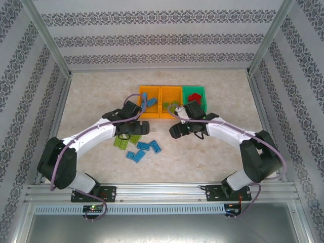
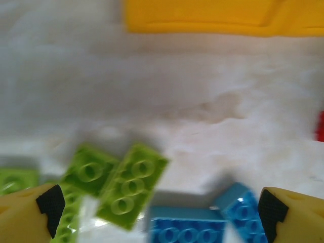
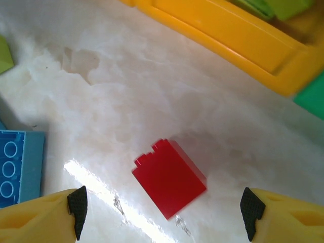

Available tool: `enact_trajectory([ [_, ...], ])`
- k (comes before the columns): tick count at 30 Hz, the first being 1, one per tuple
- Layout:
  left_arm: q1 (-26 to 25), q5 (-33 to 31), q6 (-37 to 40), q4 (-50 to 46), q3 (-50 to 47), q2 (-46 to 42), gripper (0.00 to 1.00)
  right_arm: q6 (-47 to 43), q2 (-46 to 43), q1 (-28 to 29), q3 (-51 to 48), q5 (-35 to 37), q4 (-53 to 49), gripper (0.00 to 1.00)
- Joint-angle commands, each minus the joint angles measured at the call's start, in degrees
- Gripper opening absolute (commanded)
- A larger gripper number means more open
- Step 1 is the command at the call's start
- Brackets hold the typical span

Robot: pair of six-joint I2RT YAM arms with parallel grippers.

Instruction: Sort the legos into containers by color

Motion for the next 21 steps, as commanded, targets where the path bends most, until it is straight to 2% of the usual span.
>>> enact_trajectory([
  [1,2.67,-1.25,-1.41,-2.06,-3.03,-4.01,1.0,-6.15,4.07,1.33,4.37,2.12,-5.31,0.82],
  [7,5.85,-1.03,-2.07,-2.06,-6.82,-8.04,1.0,-10.67,10.91,3.86,10.31,4.75,-10.42,0.8],
  [14,6.51,-0.95,-2.35,-2.24,-8.59,-10.11,1.0,-11.93,15.19,4.77,12.31,7.25,-12.74,0.74],
  [18,6.58,-0.92,-2.51,-2.07,-8.75,-10.01,1.0,-12.25,16.43,5.14,13.27,9.07,-13.84,0.64],
  [21,6.6,-0.74,-2.6,-1.8,-8.74,-9.92,1.0,-12.37,16.68,5.4,13.41,10.09,-13.95,0.52],
])
